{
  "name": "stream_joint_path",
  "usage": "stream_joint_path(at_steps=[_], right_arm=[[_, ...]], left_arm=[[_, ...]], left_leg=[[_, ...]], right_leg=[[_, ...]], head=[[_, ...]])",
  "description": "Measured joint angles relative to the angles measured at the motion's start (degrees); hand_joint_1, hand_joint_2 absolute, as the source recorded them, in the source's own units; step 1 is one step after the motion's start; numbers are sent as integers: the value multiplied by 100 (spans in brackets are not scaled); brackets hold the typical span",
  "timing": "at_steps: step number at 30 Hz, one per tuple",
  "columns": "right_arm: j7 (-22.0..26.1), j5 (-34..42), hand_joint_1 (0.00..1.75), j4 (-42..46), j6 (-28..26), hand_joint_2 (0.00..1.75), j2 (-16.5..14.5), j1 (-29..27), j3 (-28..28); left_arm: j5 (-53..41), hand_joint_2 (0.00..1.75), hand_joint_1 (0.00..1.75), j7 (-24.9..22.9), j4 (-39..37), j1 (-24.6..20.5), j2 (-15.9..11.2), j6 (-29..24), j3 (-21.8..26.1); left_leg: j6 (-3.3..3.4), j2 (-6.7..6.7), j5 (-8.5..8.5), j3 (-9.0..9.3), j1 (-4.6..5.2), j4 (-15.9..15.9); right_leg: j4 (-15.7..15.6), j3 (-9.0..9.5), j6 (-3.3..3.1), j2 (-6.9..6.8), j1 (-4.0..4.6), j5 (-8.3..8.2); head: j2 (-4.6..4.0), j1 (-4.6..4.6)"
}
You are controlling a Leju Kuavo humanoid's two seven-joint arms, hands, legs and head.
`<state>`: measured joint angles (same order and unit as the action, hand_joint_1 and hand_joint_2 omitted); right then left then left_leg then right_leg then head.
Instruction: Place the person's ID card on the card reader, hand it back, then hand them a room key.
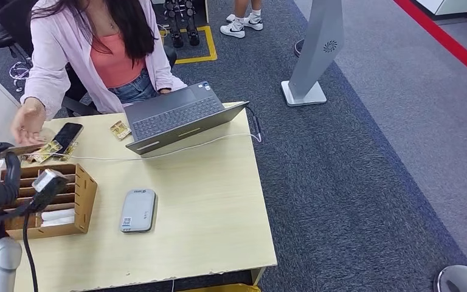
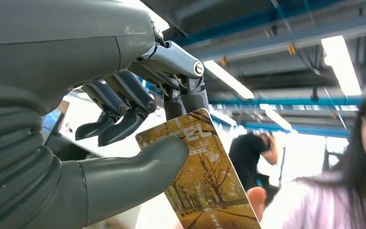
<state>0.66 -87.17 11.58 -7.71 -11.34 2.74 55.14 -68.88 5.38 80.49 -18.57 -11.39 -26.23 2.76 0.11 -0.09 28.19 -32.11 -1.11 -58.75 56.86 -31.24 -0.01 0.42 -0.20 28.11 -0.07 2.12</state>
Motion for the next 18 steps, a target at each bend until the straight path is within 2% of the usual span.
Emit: stream_joint_path(at_steps=[7,13,17,18], right_arm=[[4,-2,0,0,56,0,10,35,-146],[9,1,0,0,66,0,15,51,-195],[-8,2,0,0,105,0,23,51,-203],[-11,2,0,0,120,0,25,51,-205]], left_arm=[[-313,175,175,-8,-1142,-1043,-45,-364,-84],[-311,175,175,99,-2017,-1444,-47,-587,-149],[-301,175,0,92,-2293,-1470,-51,-611,-164],[-292,175,0,83,-2330,-1469,-55,-630,-164]], left_leg=[[-1,6,-4,2,0,0],[-1,9,-4,2,0,0],[-1,12,-4,-1,0,0],[-1,12,-4,-2,0,0]], right_leg=[[5,-2,-2,6,0,-4],[7,-3,-2,9,0,-4],[7,-7,-2,12,0,-4],[7,-7,-2,12,0,-4]], head=[[0,-1],[0,-1],[0,-1],[0,-1]])
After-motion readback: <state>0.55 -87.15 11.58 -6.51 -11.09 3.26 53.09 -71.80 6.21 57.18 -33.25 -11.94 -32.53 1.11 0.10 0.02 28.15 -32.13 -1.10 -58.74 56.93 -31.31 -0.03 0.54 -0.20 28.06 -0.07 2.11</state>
